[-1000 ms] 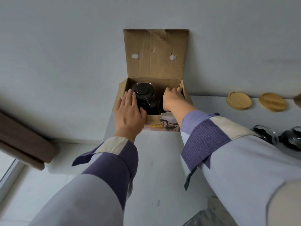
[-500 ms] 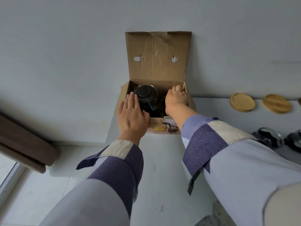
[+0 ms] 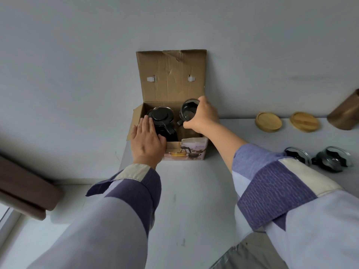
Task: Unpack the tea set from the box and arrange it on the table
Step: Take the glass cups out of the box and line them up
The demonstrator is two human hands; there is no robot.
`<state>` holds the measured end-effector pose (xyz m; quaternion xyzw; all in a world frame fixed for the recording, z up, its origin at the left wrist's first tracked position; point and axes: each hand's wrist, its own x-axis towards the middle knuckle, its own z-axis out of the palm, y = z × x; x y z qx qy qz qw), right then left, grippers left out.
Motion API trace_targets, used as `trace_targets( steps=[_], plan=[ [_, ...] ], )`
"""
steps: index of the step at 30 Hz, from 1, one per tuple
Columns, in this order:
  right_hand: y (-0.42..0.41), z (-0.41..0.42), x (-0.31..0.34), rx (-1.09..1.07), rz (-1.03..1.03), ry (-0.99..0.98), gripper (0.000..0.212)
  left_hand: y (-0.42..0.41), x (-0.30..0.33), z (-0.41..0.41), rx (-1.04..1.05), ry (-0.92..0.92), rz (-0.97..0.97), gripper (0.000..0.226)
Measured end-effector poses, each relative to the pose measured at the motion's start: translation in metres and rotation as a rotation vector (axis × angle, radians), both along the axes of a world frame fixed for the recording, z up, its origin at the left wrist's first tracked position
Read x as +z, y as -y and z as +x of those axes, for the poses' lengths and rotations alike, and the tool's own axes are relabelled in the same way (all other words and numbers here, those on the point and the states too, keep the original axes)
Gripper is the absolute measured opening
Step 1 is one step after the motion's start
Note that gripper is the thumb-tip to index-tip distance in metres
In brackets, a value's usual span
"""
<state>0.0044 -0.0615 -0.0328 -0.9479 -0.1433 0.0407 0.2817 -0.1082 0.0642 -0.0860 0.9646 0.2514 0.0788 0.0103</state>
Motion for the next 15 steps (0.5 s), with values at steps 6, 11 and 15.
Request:
trace_targets(
  steps=[6,11,15],
  plan=[
    [0.029,-0.015,-0.001,-0.085,0.375,-0.029,0.083,0.002,0.004,-0.001,-0.001,-0.038,0.011,0.062],
    [0.054,-0.022,-0.005,-0.153,0.507,-0.032,0.082,0.004,0.005,-0.003,0.0,-0.053,0.005,0.062],
    [0.078,-0.026,-0.005,-0.162,0.514,-0.027,0.08,0.0,0.011,-0.001,-0.022,-0.094,-0.027,0.062]
  ],
)
